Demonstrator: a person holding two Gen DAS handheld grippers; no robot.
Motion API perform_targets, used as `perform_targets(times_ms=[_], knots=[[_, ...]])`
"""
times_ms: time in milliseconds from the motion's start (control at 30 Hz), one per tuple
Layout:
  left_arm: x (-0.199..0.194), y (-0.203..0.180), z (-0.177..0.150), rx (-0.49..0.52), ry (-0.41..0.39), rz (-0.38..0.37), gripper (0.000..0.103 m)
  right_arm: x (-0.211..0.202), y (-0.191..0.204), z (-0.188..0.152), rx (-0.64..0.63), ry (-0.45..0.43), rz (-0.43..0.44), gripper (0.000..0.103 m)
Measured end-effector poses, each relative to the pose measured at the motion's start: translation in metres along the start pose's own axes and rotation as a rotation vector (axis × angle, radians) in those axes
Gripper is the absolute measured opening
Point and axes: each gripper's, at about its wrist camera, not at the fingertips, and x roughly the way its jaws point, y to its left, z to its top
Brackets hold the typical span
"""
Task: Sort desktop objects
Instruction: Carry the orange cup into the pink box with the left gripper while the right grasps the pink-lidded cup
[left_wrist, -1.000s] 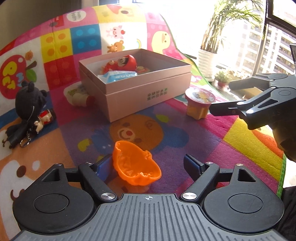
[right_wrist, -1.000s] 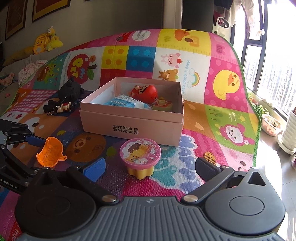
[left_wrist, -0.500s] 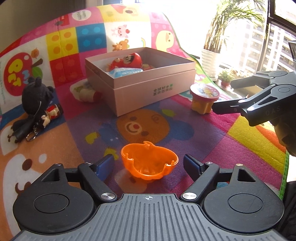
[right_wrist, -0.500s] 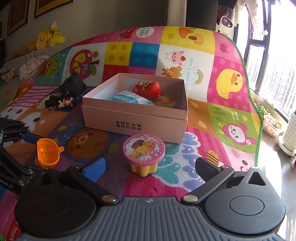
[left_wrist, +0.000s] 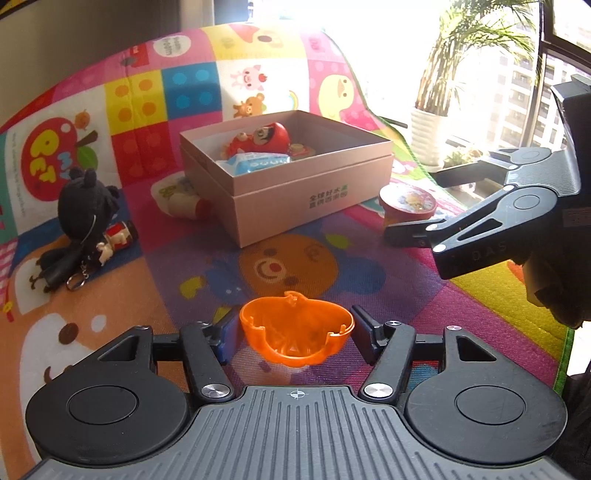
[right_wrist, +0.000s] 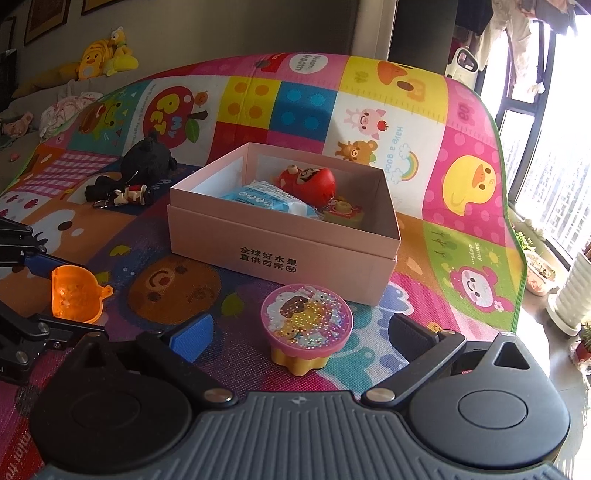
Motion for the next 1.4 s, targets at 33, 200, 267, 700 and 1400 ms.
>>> perform_targets(times_ms=[33,200,267,700,1400], knots=[[-0.001,0.000,0.000,0.001,-0.001,0.000,0.066,0.003,0.000,0.002,0.000,0.010,0.002,0.088],[-0.005,0.000,0.000,-0.002,-0.007,0.001,0.066,0.015,-0.004,0.006,0.012,0.077,0.006,0.056],[-0.007,-0.001,0.003,0.001,-0.017,0.005,0.066,0.010,-0.007,0.006,0.021,0.086,0.022,0.056],[-0.001,-0.016,0.083,0.020,-0.190,-0.008,0.066,-0.114,-0.076,0.075,0.119,-0.217,0.037,0.056],[0.038,0.013,0.065,-0.152,-0.160,0.085,0.095,-0.039,-0.099,0.073,0.249,-0.117,0.047,0.056]])
